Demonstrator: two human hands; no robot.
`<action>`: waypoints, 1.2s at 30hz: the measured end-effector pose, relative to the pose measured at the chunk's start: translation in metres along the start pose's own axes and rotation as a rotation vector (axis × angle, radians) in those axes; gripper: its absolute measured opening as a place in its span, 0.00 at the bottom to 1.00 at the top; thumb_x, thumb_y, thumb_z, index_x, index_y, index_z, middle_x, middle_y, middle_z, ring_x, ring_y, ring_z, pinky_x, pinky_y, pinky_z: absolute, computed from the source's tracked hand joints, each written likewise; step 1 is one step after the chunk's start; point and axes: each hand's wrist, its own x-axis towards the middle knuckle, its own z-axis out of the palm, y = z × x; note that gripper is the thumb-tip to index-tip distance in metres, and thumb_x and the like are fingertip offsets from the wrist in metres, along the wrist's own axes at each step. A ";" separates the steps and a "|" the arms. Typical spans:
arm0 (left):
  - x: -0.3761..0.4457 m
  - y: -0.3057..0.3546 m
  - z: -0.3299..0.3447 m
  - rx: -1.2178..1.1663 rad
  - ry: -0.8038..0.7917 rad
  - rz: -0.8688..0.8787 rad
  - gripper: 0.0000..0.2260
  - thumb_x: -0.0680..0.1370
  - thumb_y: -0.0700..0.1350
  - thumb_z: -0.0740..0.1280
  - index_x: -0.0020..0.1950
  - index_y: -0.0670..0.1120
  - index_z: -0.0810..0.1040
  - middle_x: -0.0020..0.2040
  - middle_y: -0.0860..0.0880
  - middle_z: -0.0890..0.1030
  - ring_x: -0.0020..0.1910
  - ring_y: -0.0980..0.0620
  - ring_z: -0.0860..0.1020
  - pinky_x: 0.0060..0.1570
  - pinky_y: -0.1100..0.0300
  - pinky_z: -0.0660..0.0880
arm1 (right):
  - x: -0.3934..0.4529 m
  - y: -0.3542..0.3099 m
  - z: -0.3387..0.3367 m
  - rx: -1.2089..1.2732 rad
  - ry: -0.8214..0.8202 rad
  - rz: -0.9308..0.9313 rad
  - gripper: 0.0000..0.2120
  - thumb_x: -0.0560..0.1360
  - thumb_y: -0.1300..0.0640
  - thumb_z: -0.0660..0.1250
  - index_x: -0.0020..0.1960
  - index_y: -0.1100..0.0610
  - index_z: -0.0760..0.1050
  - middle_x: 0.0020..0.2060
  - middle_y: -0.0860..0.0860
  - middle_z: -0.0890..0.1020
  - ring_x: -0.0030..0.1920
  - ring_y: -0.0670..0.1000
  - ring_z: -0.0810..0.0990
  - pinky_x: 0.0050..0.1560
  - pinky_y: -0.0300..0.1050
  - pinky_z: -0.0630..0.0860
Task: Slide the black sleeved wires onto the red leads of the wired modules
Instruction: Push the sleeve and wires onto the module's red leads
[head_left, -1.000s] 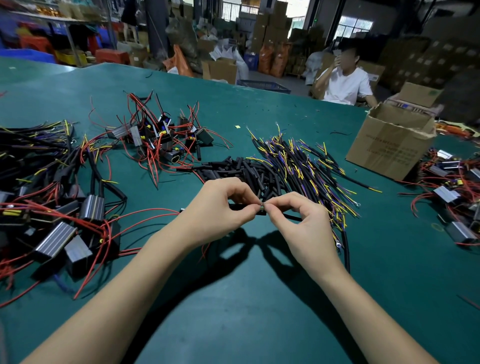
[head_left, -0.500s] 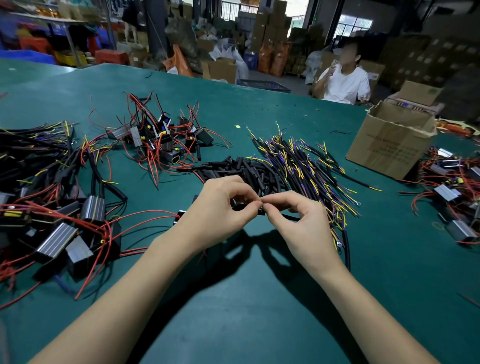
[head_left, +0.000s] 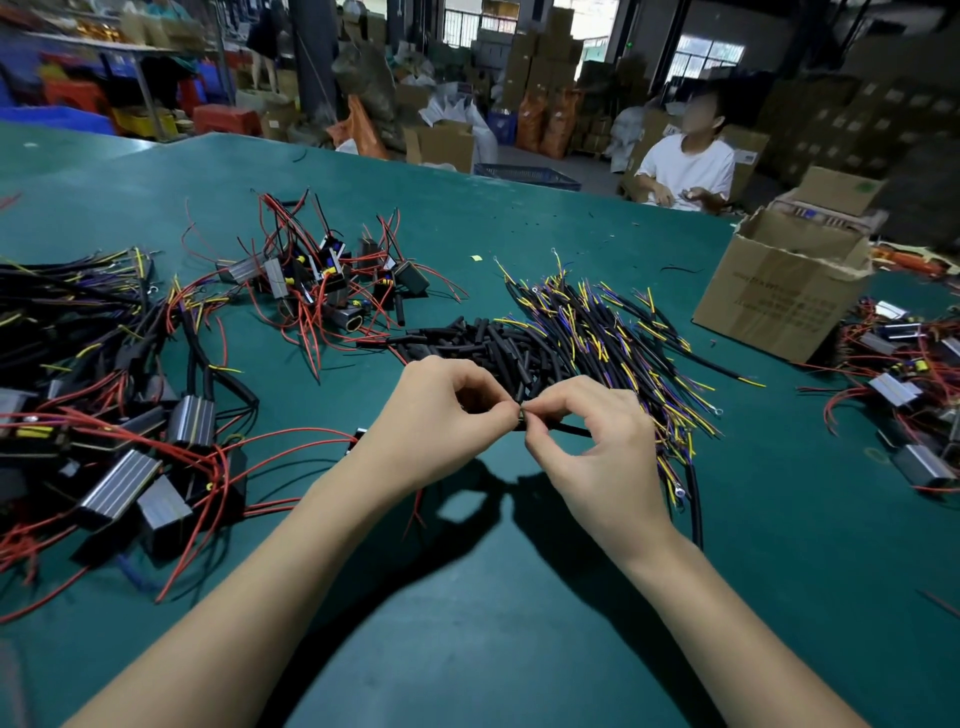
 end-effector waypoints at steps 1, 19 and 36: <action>0.000 0.000 -0.001 -0.007 -0.008 -0.016 0.06 0.70 0.40 0.70 0.34 0.47 0.83 0.32 0.48 0.82 0.30 0.58 0.75 0.34 0.62 0.73 | 0.000 0.001 0.000 -0.048 0.000 -0.050 0.03 0.69 0.62 0.70 0.39 0.56 0.78 0.36 0.45 0.80 0.39 0.44 0.78 0.48 0.51 0.69; 0.000 -0.005 -0.001 0.132 0.011 0.458 0.02 0.74 0.35 0.69 0.42 0.40 0.81 0.40 0.47 0.76 0.37 0.54 0.75 0.40 0.61 0.73 | 0.017 0.011 -0.021 0.516 -0.314 0.480 0.04 0.74 0.63 0.69 0.42 0.57 0.82 0.32 0.45 0.81 0.35 0.42 0.77 0.41 0.30 0.72; 0.000 0.001 -0.001 0.290 0.007 0.698 0.04 0.77 0.35 0.67 0.45 0.37 0.81 0.43 0.44 0.77 0.39 0.47 0.76 0.41 0.60 0.73 | 0.021 0.019 -0.036 0.644 -0.473 0.444 0.05 0.70 0.53 0.68 0.41 0.54 0.80 0.34 0.48 0.79 0.38 0.44 0.76 0.46 0.33 0.73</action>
